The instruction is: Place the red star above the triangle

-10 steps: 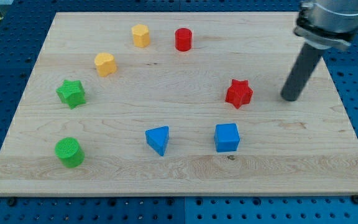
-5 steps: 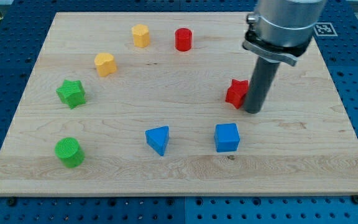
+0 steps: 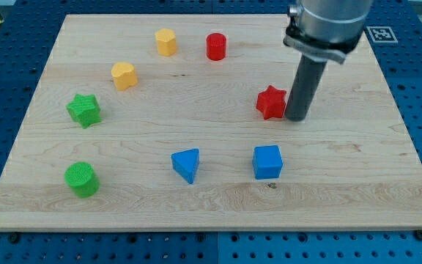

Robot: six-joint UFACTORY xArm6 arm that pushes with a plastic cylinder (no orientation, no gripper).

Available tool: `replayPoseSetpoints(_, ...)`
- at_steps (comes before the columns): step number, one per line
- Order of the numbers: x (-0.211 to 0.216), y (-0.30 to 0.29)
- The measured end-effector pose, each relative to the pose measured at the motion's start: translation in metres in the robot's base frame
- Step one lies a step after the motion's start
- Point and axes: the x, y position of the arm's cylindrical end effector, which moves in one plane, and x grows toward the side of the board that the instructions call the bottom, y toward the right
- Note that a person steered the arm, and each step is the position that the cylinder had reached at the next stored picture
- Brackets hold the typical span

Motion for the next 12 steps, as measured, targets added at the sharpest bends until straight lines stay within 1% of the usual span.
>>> replayPoseSetpoints(1,-0.01,-0.046)
replayPoseSetpoints(2,-0.01,-0.084)
replayPoseSetpoints(3,0.01,-0.084)
replayPoseSetpoints(4,-0.003,-0.095)
replayPoseSetpoints(5,-0.044,-0.121)
replayPoseSetpoints(7,0.018,-0.108)
replayPoseSetpoints(8,0.023,-0.142)
replayPoseSetpoints(9,0.013,-0.164)
replayPoseSetpoints(10,-0.008,-0.164)
replayPoseSetpoints(11,-0.016,-0.164)
replayPoseSetpoints(12,-0.014,-0.138)
